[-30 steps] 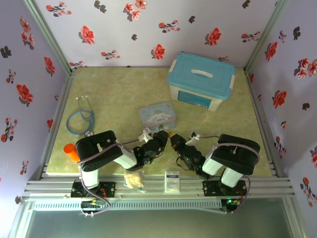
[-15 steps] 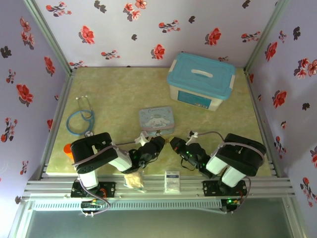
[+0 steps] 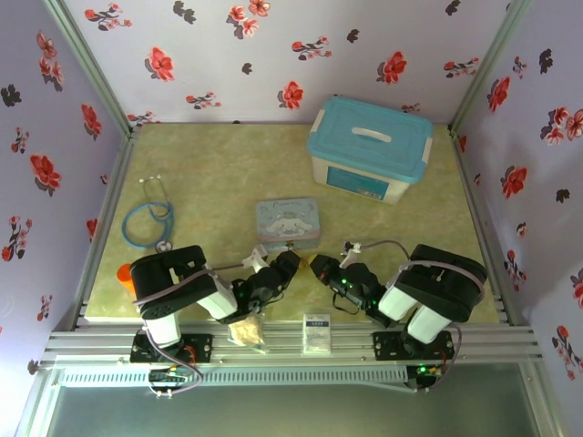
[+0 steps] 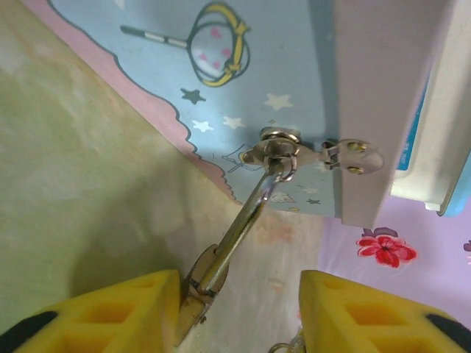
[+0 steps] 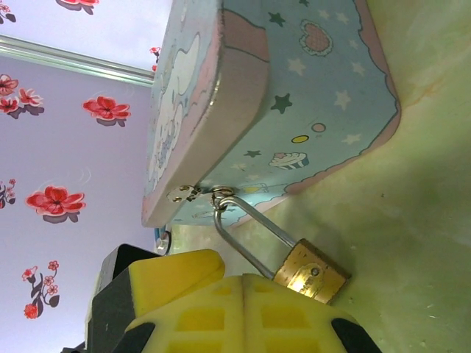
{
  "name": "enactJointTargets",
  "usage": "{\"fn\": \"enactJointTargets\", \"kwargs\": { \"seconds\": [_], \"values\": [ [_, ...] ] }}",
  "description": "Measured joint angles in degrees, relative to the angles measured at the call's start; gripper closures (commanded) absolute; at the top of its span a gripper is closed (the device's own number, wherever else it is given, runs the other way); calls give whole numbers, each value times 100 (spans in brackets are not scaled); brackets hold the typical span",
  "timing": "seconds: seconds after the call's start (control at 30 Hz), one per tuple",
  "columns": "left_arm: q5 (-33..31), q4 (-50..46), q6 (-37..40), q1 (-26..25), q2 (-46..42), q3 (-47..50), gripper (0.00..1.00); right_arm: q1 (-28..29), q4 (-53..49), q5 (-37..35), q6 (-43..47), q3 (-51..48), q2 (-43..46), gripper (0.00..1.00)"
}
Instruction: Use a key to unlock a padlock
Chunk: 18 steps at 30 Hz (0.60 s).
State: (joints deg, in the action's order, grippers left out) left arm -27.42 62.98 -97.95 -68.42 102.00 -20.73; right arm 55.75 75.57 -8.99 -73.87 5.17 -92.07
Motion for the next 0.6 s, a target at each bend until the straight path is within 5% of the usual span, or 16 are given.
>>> {"fn": "enactJointTargets", "kwargs": {
  "seconds": [0.2,0.6],
  "values": [
    [-153,-190,105,-70,-393,127,39,2,-365,-181,2,-11,579,100],
    [-616,9,352,-361,-1285,155,24,704,-2927,-1379,857,584,3585,100]
  ]
}}
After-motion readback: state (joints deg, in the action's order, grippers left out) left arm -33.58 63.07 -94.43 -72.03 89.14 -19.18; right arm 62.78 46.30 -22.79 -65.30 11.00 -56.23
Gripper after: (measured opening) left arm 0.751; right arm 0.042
